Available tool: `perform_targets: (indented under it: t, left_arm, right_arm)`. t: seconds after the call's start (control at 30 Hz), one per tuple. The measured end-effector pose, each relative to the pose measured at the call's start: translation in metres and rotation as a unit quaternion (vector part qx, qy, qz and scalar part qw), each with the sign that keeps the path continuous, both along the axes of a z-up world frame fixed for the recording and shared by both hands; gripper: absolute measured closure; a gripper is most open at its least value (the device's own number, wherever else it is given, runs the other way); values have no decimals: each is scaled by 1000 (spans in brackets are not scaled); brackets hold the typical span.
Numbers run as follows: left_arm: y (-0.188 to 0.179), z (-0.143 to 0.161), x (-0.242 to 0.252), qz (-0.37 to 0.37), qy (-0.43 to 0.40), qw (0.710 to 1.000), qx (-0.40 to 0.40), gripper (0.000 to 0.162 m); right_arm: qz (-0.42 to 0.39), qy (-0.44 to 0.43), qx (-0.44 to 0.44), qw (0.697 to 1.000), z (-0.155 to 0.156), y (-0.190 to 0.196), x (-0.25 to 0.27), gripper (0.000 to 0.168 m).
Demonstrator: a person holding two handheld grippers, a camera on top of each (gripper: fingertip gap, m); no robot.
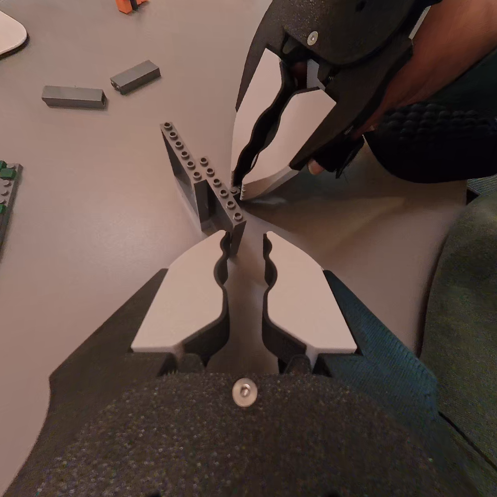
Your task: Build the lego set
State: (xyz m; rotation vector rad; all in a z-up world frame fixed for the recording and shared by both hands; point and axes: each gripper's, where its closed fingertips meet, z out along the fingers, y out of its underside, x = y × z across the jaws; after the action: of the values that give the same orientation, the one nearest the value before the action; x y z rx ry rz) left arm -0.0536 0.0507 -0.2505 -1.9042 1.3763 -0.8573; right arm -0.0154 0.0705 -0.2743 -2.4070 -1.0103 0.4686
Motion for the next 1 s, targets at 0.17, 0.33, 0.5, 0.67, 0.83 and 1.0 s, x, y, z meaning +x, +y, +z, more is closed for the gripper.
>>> perform_targets:
  t: [0.17,0.33,0.5,0.67,0.83,1.0]
  left_arm:
    - [-1,0,0,-2,1,1000,2,139]
    - [-1,-1,0,-4,1,1000,2,139]
    - [-2,-1,1,-5,2,1000,2,139]
    - [-2,-1,0,-4,1,1000,3,139]
    - [-1,-2,0,-1,3,1000,1,140]
    - [4,-5,1,8,15,1000,16,141]
  right_arm:
    - [0,4,1,1000,1,1,-1,156]
    - [0,9,3,1000,3,0,-1,153]
    - [19,5,29,999,10,5,-2,151]
    - [31,-1,37,999,9,12,-6,153]
    - [42,-10,40,998,5,13,-10,159]
    - [46,-18,47,998,5,12,-10,160]
